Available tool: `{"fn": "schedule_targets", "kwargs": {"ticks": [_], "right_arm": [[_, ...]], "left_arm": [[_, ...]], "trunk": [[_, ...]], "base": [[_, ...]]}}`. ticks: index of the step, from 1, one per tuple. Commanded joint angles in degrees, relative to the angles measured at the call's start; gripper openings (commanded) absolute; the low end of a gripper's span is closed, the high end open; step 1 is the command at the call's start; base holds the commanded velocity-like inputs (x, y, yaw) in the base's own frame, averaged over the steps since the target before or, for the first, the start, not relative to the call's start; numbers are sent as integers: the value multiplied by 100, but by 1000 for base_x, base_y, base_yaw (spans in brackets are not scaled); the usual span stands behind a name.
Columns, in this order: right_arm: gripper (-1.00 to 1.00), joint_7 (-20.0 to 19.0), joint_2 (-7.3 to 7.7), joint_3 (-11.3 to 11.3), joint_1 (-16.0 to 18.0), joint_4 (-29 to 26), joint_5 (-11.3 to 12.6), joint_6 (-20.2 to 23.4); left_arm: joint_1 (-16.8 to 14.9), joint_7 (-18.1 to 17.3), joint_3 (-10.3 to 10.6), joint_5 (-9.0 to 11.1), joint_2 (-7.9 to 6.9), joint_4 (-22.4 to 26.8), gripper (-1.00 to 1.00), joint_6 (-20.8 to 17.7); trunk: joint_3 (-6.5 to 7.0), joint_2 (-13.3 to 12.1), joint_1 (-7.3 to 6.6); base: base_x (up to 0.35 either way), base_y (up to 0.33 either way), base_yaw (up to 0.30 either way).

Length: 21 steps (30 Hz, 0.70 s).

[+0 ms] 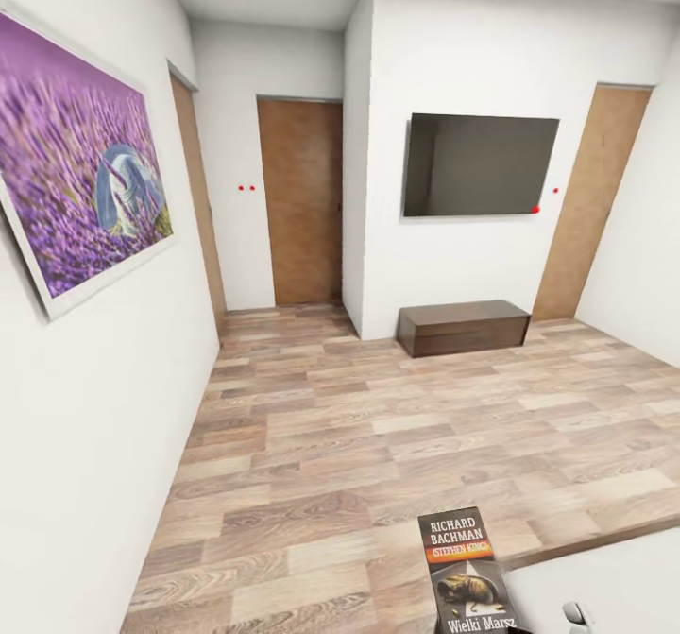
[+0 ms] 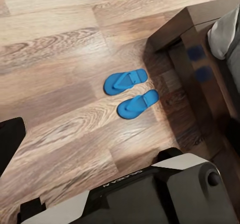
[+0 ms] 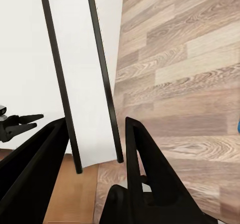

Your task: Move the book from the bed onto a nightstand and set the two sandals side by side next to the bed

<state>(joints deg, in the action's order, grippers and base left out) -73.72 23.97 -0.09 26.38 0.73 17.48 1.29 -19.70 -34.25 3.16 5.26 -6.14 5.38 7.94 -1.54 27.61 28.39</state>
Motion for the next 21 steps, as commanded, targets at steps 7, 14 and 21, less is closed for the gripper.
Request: {"fn": "schedule_targets", "kwargs": {"ticks": [7, 14, 21], "right_arm": [[-100, -20, 2, 35, 6, 6, 19, 11], [-100, -19, 2, 35, 7, 6, 19, 11], [-100, -18, 2, 35, 8, 6, 19, 11]], "left_arm": [[-8, -18, 35, 52, -1, -10, 100, 15], [-8, -17, 37, 52, -1, -10, 100, 15], [-8, -18, 36, 52, -1, -10, 100, 15]], "trunk": [[-12, 12, 3], [-12, 12, 3], [-12, 12, 3]], "base": [[0, 0, 272], [0, 0, 273], [0, 0, 278]]}}
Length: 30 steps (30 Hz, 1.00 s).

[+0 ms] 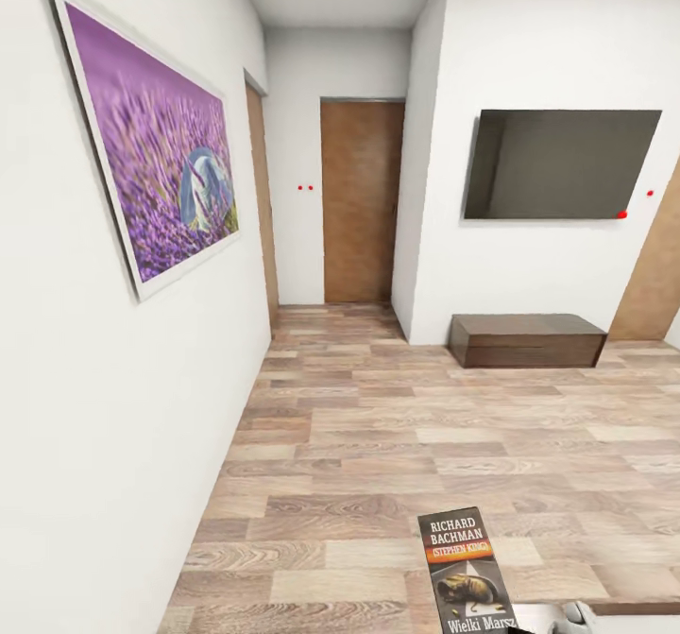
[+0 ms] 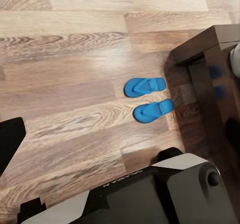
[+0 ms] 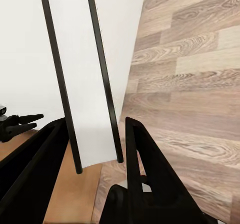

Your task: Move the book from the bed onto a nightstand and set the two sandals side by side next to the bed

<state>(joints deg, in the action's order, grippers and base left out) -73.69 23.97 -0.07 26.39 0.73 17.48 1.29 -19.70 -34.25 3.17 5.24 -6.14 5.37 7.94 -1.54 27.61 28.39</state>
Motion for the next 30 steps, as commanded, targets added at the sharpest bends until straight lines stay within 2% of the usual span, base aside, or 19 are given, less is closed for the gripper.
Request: {"fn": "schedule_targets", "kwargs": {"ticks": [1, 30], "right_arm": [[-100, -19, 2, 33, 7, 6, 19, 11], [-100, -16, 2, 33, 6, 6, 19, 11]], "left_arm": [[-8, -16, 36, 54, -1, -10, 100, 15], [-8, -16, 36, 56, -1, -10, 100, 16]], "trunk": [[-12, 12, 3], [-12, 12, 3]], "base": [[0, 0, 280], [0, 0, 280]]}}
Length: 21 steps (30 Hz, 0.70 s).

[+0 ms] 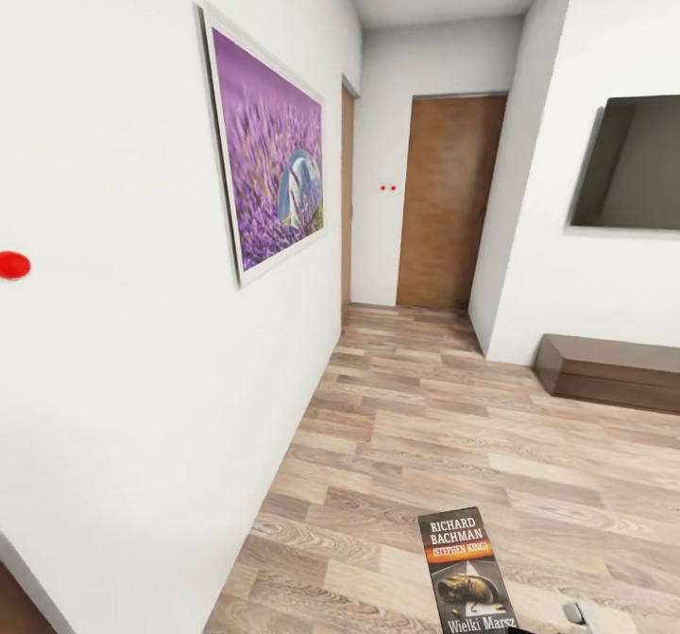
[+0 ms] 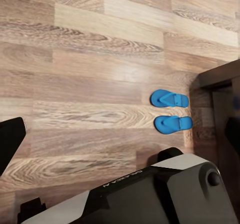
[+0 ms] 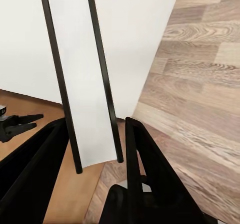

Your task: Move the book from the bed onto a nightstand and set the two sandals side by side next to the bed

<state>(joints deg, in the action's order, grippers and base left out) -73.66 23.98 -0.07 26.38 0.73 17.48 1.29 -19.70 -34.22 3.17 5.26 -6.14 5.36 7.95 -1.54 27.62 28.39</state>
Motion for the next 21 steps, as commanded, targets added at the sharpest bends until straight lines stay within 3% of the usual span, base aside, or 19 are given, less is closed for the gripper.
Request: {"fn": "schedule_targets", "kwargs": {"ticks": [1, 15, 21], "right_arm": [[-100, -21, 2, 33, 7, 6, 18, 12], [-100, -17, 2, 33, 7, 6, 18, 12], [-100, -17, 2, 33, 6, 6, 18, 12]], "left_arm": [[-7, -19, 36, 51, -1, -9, 100, 16], [-7, -18, 35, 54, 25, -9, 100, 13], [-7, -18, 35, 54, 25, -9, 100, 13]], "trunk": [[-12, 12, 3], [-12, 12, 3], [-12, 12, 3]], "base": [[0, 0, 280], [0, 0, 276], [0, 0, 163]]}}
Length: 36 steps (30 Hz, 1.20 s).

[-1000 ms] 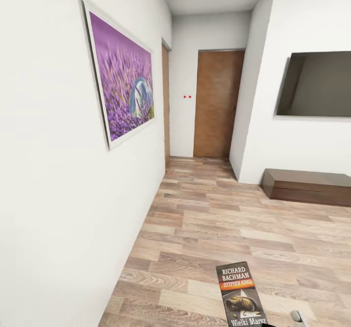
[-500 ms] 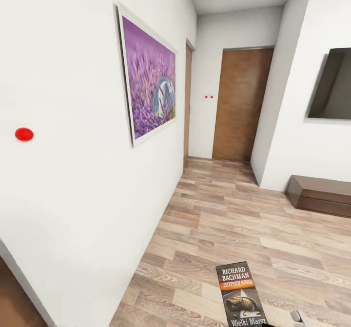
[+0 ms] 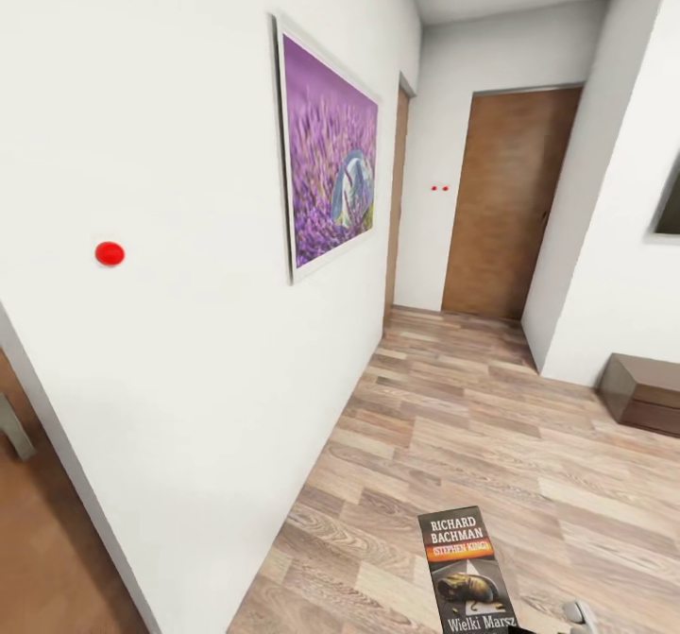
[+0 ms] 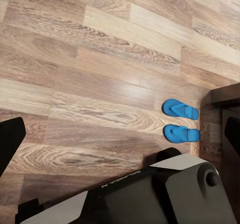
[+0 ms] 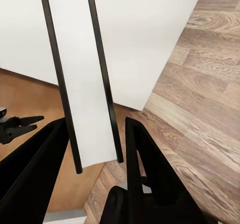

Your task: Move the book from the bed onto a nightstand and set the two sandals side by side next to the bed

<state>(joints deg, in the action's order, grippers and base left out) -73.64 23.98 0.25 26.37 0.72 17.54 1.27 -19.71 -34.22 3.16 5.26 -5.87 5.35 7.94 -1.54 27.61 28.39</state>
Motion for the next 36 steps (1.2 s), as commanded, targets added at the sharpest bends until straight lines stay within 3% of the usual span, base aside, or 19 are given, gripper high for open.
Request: {"fn": "schedule_targets", "kwargs": {"ticks": [1, 36], "right_arm": [[-100, -19, 1, 1, 8, 8, 12, 13], [-100, -19, 1, 1, 8, 8, 12, 13]], "left_arm": [[-6, -17, 36, 53, -2, -8, 100, 15], [-6, -17, 36, 54, -2, -8, 100, 15]], "trunk": [[-13, 12, 3], [-213, 12, 3]], "base": [[0, 0, 44], [1, 1, -2]]}}
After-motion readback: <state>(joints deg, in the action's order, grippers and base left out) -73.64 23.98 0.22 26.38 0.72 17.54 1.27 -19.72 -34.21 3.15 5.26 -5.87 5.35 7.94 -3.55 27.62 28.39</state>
